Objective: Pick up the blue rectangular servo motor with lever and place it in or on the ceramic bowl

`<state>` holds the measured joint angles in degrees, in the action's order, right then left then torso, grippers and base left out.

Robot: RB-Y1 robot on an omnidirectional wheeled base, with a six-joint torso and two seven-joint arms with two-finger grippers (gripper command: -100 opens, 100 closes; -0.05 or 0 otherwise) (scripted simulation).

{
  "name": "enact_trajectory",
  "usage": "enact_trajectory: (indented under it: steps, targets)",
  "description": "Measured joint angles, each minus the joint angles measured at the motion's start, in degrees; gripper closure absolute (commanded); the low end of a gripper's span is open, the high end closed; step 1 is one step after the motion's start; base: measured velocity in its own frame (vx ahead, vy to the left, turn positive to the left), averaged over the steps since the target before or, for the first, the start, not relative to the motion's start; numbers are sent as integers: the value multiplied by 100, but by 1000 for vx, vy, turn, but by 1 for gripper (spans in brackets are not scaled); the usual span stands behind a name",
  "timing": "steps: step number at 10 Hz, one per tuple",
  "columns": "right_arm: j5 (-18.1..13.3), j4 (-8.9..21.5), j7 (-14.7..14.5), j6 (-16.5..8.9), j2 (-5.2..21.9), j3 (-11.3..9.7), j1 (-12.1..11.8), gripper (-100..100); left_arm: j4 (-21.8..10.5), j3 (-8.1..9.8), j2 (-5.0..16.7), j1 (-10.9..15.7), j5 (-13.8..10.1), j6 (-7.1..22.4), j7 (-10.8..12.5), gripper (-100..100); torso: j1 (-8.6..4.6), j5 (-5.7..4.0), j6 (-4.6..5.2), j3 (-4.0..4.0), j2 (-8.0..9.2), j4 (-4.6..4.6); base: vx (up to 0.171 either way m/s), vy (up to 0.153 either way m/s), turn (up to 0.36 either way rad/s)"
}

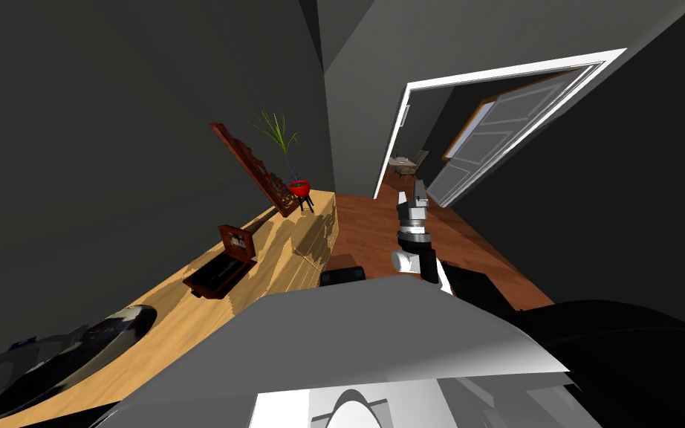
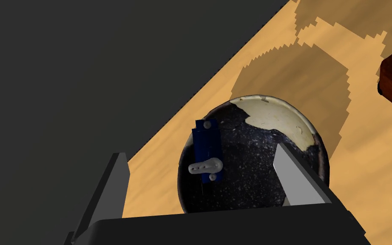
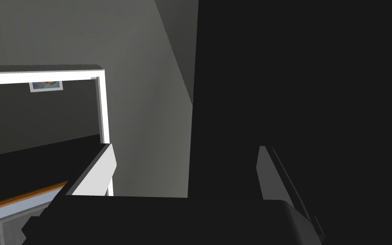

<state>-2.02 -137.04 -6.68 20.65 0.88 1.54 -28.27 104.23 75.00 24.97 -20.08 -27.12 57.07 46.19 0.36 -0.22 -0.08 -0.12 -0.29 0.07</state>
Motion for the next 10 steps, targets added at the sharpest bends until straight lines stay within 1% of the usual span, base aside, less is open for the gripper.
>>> enact_trajectory:
  steps: [1, 2, 3, 5, 8, 10]
  targets:
    - [0, 0, 0, 0, 0, 0, 0, 0, 0, 0, 0, 0, 0, 0, 0, -100, 0, 0, 0, 0, 0, 0, 0, 0, 0]
    - [0, 0, 0, 0, 0, 0, 0, 0, 0, 0, 0, 0, 0, 0, 0, 0, 0, 0, 0, 0, 0, 0, 0, 0, 0]
    - [0, 0, 0, 0, 0, 0, 0, 0, 0, 0, 0, 0, 0, 0, 0, -100, 0, 0, 0, 0, 0, 0, 1, 6, -31]
    - [0, 0, 0, 0, 0, 0, 0, 0, 186, 111, 84, -64, -48, 237, 92, -100, 3, 0, 0, 1, 1, 0, 0, 13, -35]
    - [0, 0, 0, 0, 0, 0, 0, 0, 456, 268, 143, -176, -140, 553, 204, -100, 3, 0, 0, 1, 1, 0, -1, 11, -24]
    - [0, 0, 0, 0, 0, 0, 0, 0, 593, 398, 223, -268, -240, 763, 261, -100, 3, 1, 0, 1, 2, 0, -1, 11, -25]
